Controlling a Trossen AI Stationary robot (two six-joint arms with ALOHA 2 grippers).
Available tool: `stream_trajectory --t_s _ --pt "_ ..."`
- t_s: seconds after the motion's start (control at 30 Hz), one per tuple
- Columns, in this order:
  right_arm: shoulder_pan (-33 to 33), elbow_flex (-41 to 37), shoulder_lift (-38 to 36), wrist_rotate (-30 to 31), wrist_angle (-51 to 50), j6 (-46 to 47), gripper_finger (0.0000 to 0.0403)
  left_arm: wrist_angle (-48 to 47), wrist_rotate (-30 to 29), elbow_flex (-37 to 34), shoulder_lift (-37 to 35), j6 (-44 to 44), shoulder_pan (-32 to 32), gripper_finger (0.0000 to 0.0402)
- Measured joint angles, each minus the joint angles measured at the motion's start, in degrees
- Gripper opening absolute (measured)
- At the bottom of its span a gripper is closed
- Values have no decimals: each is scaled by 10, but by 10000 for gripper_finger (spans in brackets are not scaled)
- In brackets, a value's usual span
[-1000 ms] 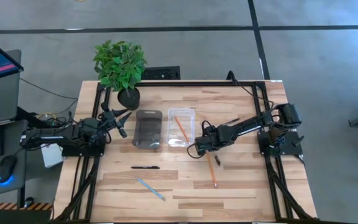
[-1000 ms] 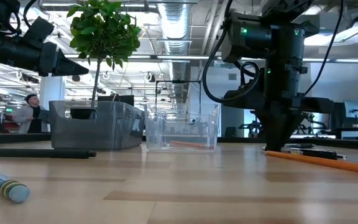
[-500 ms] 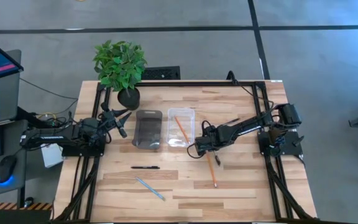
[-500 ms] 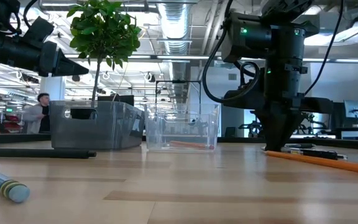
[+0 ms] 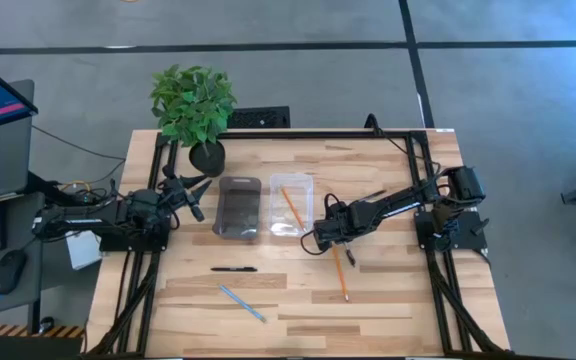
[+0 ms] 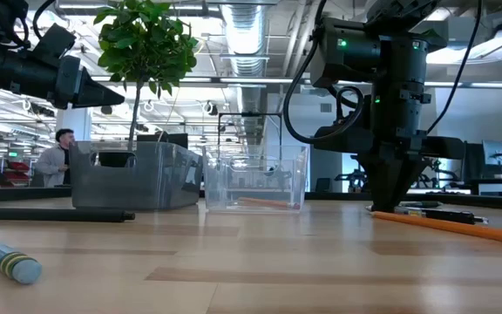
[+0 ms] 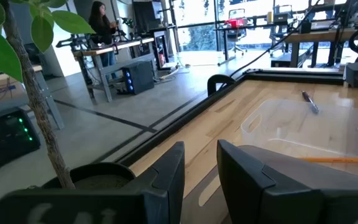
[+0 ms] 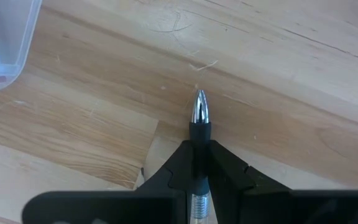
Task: Sort pens & pencils
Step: Put the bottom right black pen into the black bin
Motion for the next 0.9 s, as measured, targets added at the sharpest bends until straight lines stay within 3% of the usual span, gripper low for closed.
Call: stream_trajectory --t_s 0.9 --pt "-7 0 0 3 0 -1 60 0 0 0 0 13 0 86"
